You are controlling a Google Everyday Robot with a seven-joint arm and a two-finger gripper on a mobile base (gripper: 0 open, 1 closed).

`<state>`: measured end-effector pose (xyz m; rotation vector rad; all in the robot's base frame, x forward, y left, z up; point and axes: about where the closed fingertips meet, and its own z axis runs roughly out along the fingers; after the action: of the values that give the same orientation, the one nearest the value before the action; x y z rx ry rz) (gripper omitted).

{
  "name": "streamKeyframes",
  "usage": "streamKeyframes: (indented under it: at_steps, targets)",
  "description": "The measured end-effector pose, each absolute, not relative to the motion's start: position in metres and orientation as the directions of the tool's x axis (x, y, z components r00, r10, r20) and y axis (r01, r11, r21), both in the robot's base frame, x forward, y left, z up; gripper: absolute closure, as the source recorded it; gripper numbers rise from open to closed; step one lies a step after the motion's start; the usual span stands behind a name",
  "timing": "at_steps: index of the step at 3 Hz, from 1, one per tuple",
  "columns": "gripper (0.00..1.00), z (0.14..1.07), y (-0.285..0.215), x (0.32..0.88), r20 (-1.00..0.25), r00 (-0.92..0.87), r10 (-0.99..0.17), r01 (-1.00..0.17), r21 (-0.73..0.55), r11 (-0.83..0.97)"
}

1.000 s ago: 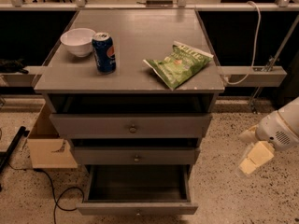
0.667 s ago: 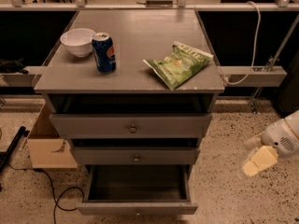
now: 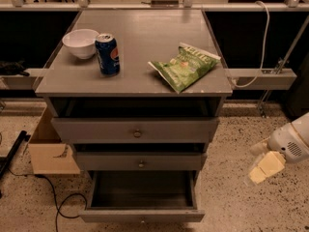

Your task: Close bottom drawer

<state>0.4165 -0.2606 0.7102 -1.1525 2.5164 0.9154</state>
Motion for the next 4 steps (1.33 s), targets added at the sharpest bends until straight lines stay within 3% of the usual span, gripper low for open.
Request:
streamKeyframes:
  at_steps: [2, 3, 4]
  targets:
    - [0.0, 0.72, -0.221, 0.396, -0.464, -0.467, -0.753, -0.867, 0.41, 0.285]
    - [0.0, 0.72, -0.219, 0.395, -0.471, -0.448, -0.76, -0.875, 0.403, 0.267]
    - [0.0, 0.718, -0.229, 0.397, -0.528, -0.519, -0.672, -0.847, 0.426, 0.319]
